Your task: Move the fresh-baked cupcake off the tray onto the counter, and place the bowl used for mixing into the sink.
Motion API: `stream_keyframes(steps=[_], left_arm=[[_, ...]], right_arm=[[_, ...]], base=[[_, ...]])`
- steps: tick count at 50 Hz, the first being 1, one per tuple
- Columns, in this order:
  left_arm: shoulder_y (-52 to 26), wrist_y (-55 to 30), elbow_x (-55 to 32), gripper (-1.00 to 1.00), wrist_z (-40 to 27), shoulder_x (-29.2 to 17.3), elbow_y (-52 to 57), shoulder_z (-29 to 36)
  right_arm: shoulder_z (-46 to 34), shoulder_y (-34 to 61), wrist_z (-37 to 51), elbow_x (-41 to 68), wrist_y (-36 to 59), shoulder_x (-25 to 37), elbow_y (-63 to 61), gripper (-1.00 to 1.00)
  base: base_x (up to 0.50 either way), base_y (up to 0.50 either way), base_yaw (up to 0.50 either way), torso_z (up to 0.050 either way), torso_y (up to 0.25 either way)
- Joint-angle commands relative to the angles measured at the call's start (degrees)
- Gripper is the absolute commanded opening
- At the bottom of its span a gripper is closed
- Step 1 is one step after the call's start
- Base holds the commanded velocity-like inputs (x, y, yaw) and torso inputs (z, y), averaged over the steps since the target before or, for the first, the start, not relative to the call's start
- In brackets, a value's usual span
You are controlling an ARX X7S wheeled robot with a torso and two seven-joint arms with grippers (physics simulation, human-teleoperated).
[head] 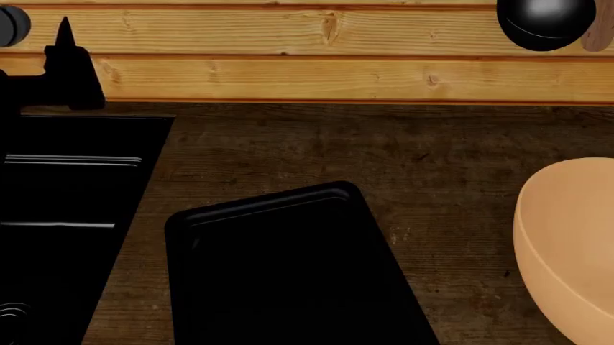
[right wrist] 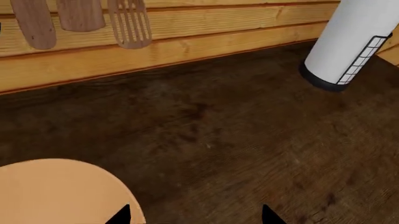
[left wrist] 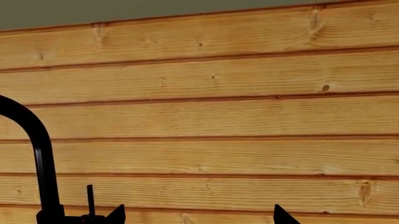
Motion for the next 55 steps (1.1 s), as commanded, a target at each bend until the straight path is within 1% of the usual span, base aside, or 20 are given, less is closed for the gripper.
stream_keyframes(steps=[1, 2, 7, 9, 10, 13, 14, 15, 17, 19, 23, 26, 28, 31, 44, 51, 55], left_arm=[[-0.43, 0.31, -0.40, 1.00, 0.18, 0.24, -0.53, -0.51], [-0.56, 0.36, -0.37, 1.00, 0.13, 0.25, -0.73, -0.51], [-0.48, 0.40, -0.53, 1.00, 0.01, 0.19, -0.70, -0.63], [-0.41, 0.46, -0.55, 1.00, 0.01, 0.14, -0.76, -0.56], [-0.42, 0.51, -0.53, 1.00, 0.01, 0.13, -0.81, -0.51], [-0.68, 0.48, -0.50, 1.00, -0.08, 0.25, -1.12, -0.29], [-0.70, 0.54, -0.48, 1.00, -0.09, 0.27, -1.20, -0.24], [-0.69, 0.58, -0.50, 1.00, -0.15, 0.28, -1.19, -0.27], [-0.52, 0.73, -0.51, 1.00, -0.21, 0.27, -1.20, -0.26], [-0.46, 0.56, -0.55, 1.00, -0.26, 0.22, -1.10, -0.17], [-0.99, 0.78, -0.50, 1.00, -0.29, 0.23, -1.73, -0.13], [-0.59, 1.05, -0.54, 1.00, -0.31, 0.32, -1.83, 0.02], [-0.45, 0.86, -0.62, 1.00, -0.34, 0.22, -1.55, 0.08], [-0.43, 1.17, -0.65, 1.00, -0.32, 0.13, -1.78, -0.01], [0.00, 1.63, -0.83, 1.00, -0.38, -0.17, -1.98, 0.04], [-0.03, 1.76, -0.99, 1.00, -0.42, -0.14, -2.17, 0.15], [0.02, 1.86, -1.05, 1.00, -0.42, -0.16, -2.22, 0.27]], right_arm=[[-2.87, 7.89, -3.75, -2.06, 5.16, -4.90, 4.82, 1.00], [-3.52, 9.90, -6.42, -2.04, 6.43, -5.95, 6.05, 1.00], [-8.69, 16.04, -11.74, -6.00, 9.69, -7.88, 9.98, 1.00], [-11.21, 18.21, -13.40, -6.21, 10.48, -8.24, 11.22, 1.00], [-12.37, 19.51, -12.84, -5.52, 10.60, -8.47, 12.92, 1.00], [-21.99, 27.30, -17.48, -7.61, 10.71, -9.91, 17.80, 1.00], [-27.48, 31.26, -20.16, -7.99, 10.77, -11.21, 20.71, 1.00], [-30.97, 34.06, -23.16, -9.20, 10.66, -12.48, 23.01, 1.00], [-35.44, 37.08, -29.28, -11.35, 10.45, -14.60, 27.77, 1.00], [-39.28, 38.30, -34.44, -14.28, 8.92, -15.03, 28.42, 1.00], [-48.25, 42.73, -46.29, -20.74, 7.81, -18.22, 32.42, 1.00], [-53.71, 44.22, -52.47, -24.32, 6.95, -20.06, 34.11, 1.00], [-58.73, 44.40, -57.20, -27.20, 6.56, -21.37, 35.00, 1.00], [-58.90, 43.51, -57.62, -27.72, 5.12, -22.06, 36.34, 1.00], [-53.88, 37.17, -51.92, -24.31, 3.51, -22.39, 37.30, 1.00], [-53.68, 35.48, -51.87, -24.16, 2.34, -22.78, 38.37, 1.00], [-53.11, 32.99, -51.42, -23.60, 1.10, -22.59, 39.03, 1.00]], base=[[0.00, 0.00, 0.00, 0.000, 0.000], [0.00, 0.00, 0.00, 0.000, 0.000], [0.00, 0.00, 0.00, 0.000, 0.000], [0.00, 0.00, 0.00, 0.000, 0.000], [0.00, 0.00, 0.00, 0.000, 0.000], [0.00, 0.00, 0.00, 0.000, 0.000], [0.00, 0.00, 0.00, 0.000, 0.000], [0.00, 0.00, 0.00, 0.000, 0.000], [0.00, 0.00, 0.00, 0.000, 0.000], [0.00, 0.00, 0.00, 0.000, 0.000], [0.00, 0.00, 0.00, 0.000, 0.000], [0.00, 0.00, 0.00, 0.000, 0.000], [0.00, 0.00, 0.00, 0.000, 0.000], [0.00, 0.00, 0.00, 0.000, 0.000], [0.00, 0.00, 0.00, 0.000, 0.000], [0.00, 0.00, 0.00, 0.000, 0.000], [0.00, 0.00, 0.00, 0.000, 0.000]])
